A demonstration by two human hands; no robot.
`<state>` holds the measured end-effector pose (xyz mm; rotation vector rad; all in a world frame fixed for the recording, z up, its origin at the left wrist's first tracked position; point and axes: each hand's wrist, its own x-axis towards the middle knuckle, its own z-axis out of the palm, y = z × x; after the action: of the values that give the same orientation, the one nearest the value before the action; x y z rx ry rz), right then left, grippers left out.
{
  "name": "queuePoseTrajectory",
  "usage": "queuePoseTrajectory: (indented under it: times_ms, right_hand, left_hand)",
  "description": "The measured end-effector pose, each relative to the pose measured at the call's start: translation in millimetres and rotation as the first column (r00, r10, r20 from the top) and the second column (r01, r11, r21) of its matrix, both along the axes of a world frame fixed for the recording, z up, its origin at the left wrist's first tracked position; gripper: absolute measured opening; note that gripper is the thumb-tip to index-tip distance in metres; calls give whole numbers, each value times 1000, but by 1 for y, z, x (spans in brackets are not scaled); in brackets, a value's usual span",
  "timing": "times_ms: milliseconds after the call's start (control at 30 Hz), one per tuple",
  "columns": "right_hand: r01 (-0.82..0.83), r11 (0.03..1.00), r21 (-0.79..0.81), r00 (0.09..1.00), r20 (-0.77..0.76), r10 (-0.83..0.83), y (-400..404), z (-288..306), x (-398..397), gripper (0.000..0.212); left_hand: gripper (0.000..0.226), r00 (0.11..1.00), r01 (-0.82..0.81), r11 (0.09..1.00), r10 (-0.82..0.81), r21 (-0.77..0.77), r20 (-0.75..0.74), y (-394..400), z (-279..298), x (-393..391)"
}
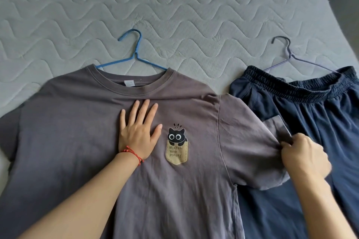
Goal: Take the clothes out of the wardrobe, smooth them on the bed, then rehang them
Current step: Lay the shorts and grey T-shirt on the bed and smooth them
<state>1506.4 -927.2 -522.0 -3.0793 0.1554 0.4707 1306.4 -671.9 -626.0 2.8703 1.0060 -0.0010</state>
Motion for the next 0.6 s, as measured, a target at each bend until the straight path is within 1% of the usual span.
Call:
queuePoseTrajectory:
  times_ms: [33, 100, 167, 200, 267, 300, 367, 433, 467, 500, 533, 567, 600]
  right_hand:
    - [18, 1000, 3, 999, 26, -18, -1, -1, -3, 27]
    - [69, 995, 66, 995, 60, -73, 0, -1, -9, 29]
    - [170, 966, 196, 982, 49, -183, -4, 2, -14, 30]
    - [216, 935, 282, 970, 46, -238, -8, 3, -17, 30]
    - [244, 866, 436, 948, 79, -308, -20, 6, -24, 27]
    - [245, 844, 477, 938, 104, -331, -26, 5, -29, 27]
    - [276, 834, 478, 922, 112, -370, -36, -3, -40, 28]
    - [324, 857, 401, 915, 98, -392, -39, -14, -48, 28]
    - [315, 878, 359, 918, 119, -378, -37, -18, -51, 30]
    - [243, 910, 335, 931, 184, -316, -33, -22, -52, 33]
    - [116, 938, 326, 940, 269, -209, -26, -24, -52, 35]
    - [-31, 946, 323, 936, 341, -86, -13, -24, -52, 36]
    - [-164, 930, 330, 924, 382, 27, 3, -22, -51, 35]
  left_hand:
    - [60, 1000, 0, 1000, 0, 1, -1, 0, 0, 0]
    - [60, 1000, 3, 1000, -3, 5, -3, 0, 0, 0]
    - [60, 1000, 4, 1000, -4, 1, -1, 0, 0, -1]
    - [60, 1000, 4, 1000, -4, -1, -1, 0, 0, -1]
    - [60, 1000, 4, 1000, -4, -2, 0, 0, 0, -1]
    - [60, 1000, 4, 1000, -4, -2, 2, 0, 1, -1]
    - [60, 1000, 8, 1000, -8, -4, 8, 0, 1, -1]
    - [60, 1000, 12, 1000, -12, -2, 9, 0, 1, -2]
    - [60, 1000, 12, 1000, -12, -1, 7, 0, 1, -2]
    - [60, 1000, 11, 1000, -11, 0, 5, 0, 1, -2]
    - [60, 1000, 9, 1000, -9, 0, 4, 0, 1, -2]
    - [60, 1000, 8, 1000, -8, 3, 5, 0, 0, -2]
    - [60, 1000, 10, 1000, -10, 6, 5, 0, 0, -2]
